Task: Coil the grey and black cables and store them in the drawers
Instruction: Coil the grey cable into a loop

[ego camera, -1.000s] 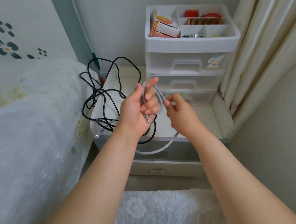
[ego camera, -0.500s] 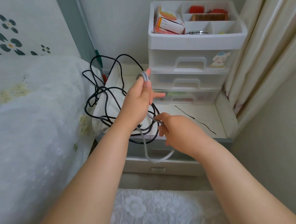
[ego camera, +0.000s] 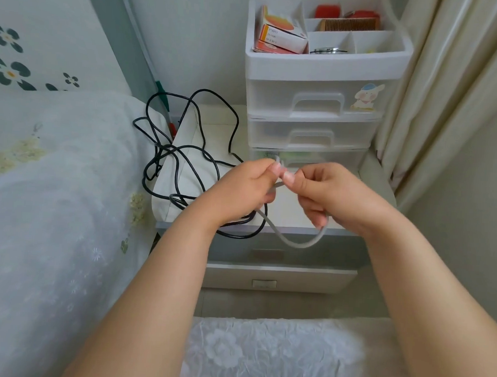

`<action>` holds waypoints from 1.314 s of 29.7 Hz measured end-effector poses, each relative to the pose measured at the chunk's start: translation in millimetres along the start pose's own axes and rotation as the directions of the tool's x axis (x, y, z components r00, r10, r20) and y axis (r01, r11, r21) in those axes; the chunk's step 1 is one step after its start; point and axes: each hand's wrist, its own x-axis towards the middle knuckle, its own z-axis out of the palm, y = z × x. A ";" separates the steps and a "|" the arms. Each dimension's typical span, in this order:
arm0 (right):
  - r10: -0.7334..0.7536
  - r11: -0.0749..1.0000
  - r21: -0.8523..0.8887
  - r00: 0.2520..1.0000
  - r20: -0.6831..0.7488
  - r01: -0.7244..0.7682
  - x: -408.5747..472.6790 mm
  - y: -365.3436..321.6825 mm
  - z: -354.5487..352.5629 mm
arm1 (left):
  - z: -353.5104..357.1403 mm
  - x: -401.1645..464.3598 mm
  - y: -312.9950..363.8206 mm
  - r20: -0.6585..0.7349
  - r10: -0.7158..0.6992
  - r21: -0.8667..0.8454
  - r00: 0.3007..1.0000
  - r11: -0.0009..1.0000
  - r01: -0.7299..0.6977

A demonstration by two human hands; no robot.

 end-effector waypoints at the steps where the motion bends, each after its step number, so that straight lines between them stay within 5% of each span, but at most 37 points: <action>1: -0.014 0.992 0.123 0.998 0.060 0.007 0.0 2.1 -4.8 | -1.6 -2.0 1.8 0.026 0.014 -0.067 1.000 0.998 -0.013; 5: -0.094 0.918 0.384 0.995 -0.025 0.097 6.1 11.8 -17.3 | -9.9 -6.4 3.8 0.135 0.010 -0.315 0.991 0.948 0.034; 10: -0.132 0.945 0.222 0.902 -0.411 0.240 16.4 12.2 -1.3 | -2.2 -5.4 4.1 0.207 0.048 -0.678 0.977 0.727 0.108; 15: -0.087 0.975 0.168 0.942 -0.324 0.148 18.7 9.5 16.7 | 3.8 -3.3 4.2 0.245 0.156 -0.893 0.957 0.421 0.160; 21: -0.114 0.967 0.172 0.927 -0.357 0.186 23.1 13.5 17.1 | 7.9 -2.4 4.9 0.176 0.165 -0.948 0.971 0.296 0.121; 28: -0.005 0.999 0.032 0.927 -0.376 0.019 33.2 27.5 0.1 | -9.2 -1.4 -3.5 0.053 0.179 -0.998 0.982 0.052 0.044; 32: -0.187 0.980 -0.180 0.719 -0.669 0.088 35.4 26.7 1.8 | -10.1 -1.4 -3.1 0.039 0.117 -0.998 0.992 0.057 0.033; 34: -0.270 0.955 -0.284 0.667 -0.694 0.091 35.7 24.3 6.3 | -13.9 -1.6 -3.0 0.017 0.116 -0.998 0.993 0.057 0.010; 39: -0.183 0.893 -0.445 0.845 -0.503 -0.072 35.6 28.6 11.4 | -28.5 -3.0 -5.1 -0.150 0.046 -0.989 0.988 -0.017 -0.150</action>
